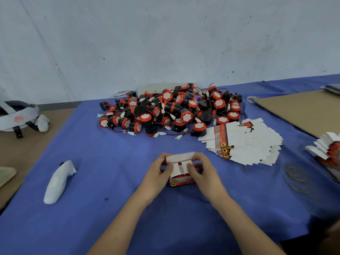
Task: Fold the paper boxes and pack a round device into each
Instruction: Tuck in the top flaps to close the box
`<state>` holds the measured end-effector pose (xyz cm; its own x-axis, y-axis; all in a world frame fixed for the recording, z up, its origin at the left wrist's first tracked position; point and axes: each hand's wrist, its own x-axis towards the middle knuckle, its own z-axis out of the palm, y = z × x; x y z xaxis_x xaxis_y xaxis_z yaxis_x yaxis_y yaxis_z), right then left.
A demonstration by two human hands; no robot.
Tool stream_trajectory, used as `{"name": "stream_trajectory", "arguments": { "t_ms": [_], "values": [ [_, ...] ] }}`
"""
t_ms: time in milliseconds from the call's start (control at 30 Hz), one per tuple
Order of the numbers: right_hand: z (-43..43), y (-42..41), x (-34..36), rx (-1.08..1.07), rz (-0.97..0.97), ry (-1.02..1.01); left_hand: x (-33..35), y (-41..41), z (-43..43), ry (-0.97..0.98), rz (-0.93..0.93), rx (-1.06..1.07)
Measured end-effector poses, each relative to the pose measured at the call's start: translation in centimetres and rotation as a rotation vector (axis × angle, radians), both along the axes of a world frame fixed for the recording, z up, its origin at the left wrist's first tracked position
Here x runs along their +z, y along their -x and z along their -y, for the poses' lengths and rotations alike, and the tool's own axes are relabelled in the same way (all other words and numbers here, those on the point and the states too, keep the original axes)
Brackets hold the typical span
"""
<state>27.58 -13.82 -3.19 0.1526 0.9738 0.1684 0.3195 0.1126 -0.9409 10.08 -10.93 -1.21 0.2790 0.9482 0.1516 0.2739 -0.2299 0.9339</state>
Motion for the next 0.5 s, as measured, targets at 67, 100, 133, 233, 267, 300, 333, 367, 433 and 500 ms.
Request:
{"name": "stream_trajectory", "arguments": {
  "t_ms": [67, 100, 133, 233, 267, 300, 333, 367, 433, 500],
  "values": [
    [0.2, -0.3, -0.1, 0.016, 0.020, -0.016, 0.0, -0.1, -0.1, -0.111, -0.074, 0.046],
    [0.3, -0.4, -0.3, 0.037, 0.043, -0.026, -0.1, 0.0, -0.1, -0.182, -0.132, 0.064],
    [0.5, -0.5, -0.4, 0.064, 0.086, -0.024, -0.2, 0.0, -0.1, -0.249, -0.197, 0.074],
    [0.8, -0.6, -0.6, 0.114, 0.173, 0.021, -0.6, 0.7, -0.3, -0.371, -0.360, 0.059],
    [0.8, -0.7, -0.6, 0.113, 0.184, 0.032, -0.6, 1.1, -0.3, -0.382, -0.398, 0.057],
    [0.8, -0.9, -0.5, 0.113, 0.199, 0.038, -0.6, 1.5, -0.3, -0.388, -0.429, 0.054],
    [0.9, -1.2, -0.5, 0.117, 0.219, 0.044, -0.7, 1.9, -0.3, -0.387, -0.459, 0.043],
    [1.0, -1.4, -0.5, 0.125, 0.234, 0.048, -0.6, 2.3, -0.1, -0.385, -0.487, 0.023],
    [1.4, -1.6, -0.5, 0.157, 0.267, 0.035, -0.7, 3.0, 0.3, -0.380, -0.509, -0.031],
    [1.7, -1.5, -0.5, 0.200, 0.330, 0.022, -0.6, 3.5, 0.8, -0.345, -0.459, -0.080]
  ]
}}
